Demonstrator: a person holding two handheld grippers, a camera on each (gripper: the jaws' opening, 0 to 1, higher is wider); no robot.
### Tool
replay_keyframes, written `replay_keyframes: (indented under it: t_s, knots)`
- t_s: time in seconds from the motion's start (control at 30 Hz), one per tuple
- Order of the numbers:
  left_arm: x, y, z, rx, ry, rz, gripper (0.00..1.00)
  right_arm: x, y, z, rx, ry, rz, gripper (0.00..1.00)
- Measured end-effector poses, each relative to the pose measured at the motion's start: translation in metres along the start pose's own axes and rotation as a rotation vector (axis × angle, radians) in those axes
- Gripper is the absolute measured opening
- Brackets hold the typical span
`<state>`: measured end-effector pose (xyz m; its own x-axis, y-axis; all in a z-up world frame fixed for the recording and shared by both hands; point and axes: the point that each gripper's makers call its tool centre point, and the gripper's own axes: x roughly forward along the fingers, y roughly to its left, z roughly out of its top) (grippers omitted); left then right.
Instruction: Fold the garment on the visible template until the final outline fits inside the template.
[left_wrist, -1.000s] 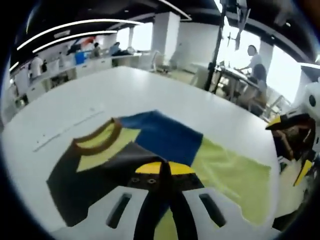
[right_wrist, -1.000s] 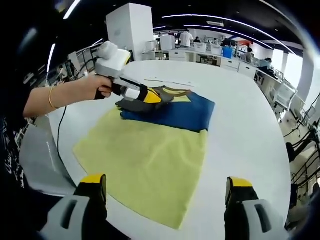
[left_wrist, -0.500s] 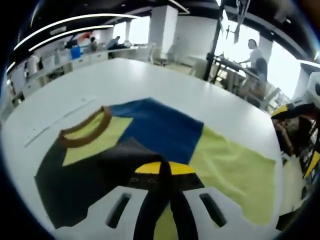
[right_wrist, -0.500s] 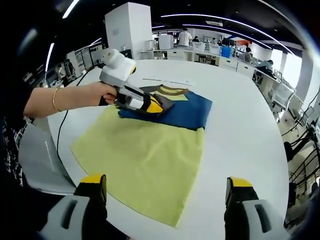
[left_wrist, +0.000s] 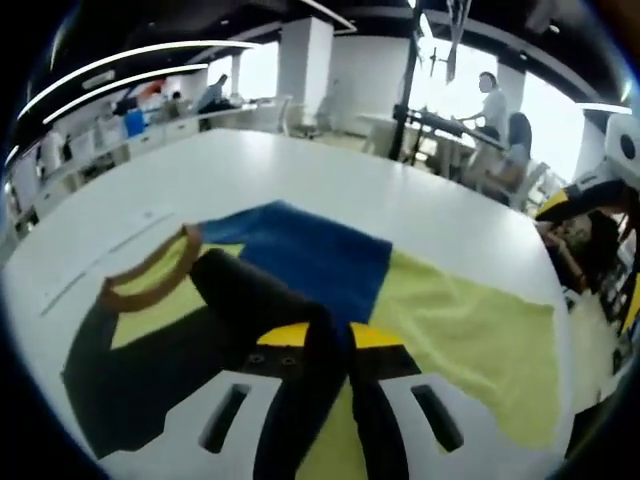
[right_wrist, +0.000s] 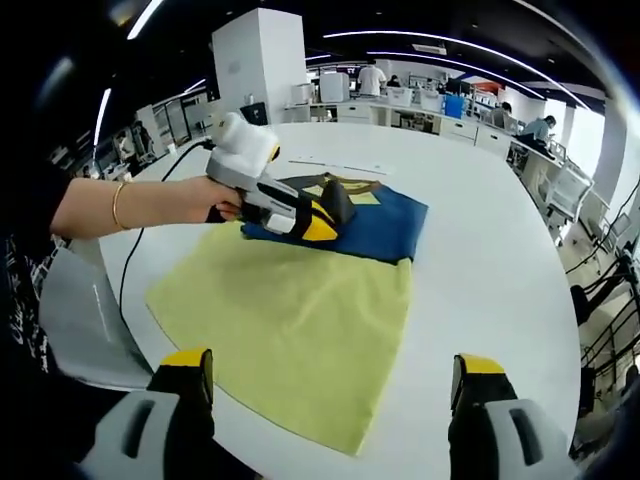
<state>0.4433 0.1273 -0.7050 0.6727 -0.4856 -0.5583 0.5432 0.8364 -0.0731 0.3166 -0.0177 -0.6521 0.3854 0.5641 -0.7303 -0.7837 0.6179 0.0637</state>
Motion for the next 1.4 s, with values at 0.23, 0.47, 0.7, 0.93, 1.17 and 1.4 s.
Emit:
replay_keyframes:
  t_s: [0.23, 0.47, 0.7, 0.93, 1.17, 1.4]
  knots:
    - [-0.014, 0.006, 0.016, 0.035, -0.057, 0.033, 0.23, 0.0, 0.001, 0.001, 0.002, -0.005, 0.001, 0.99]
    - [-0.007, 0.013, 0.012, 0.005, -0.044, 0.057, 0.27, 0.001, 0.002, 0.002, 0.005, -0.011, 0.004, 0.99]
    - [0.005, 0.029, 0.007, -0.089, -0.026, 0.112, 0.26, -0.003, -0.002, -0.001, 0.013, -0.006, -0.007, 0.99]
    - [0.013, 0.033, -0.001, -0.125, 0.006, 0.111, 0.13, -0.003, -0.005, -0.005, 0.019, 0.003, -0.014, 0.99]
    - [0.017, 0.031, -0.008, -0.211, 0.008, 0.089, 0.03, -0.003, -0.003, -0.006, 0.019, 0.008, -0.011, 0.99]
    - [0.015, 0.021, 0.007, -0.204, -0.034, 0.052, 0.0, -0.004, -0.004, -0.005, 0.02, 0.006, -0.014, 0.99]
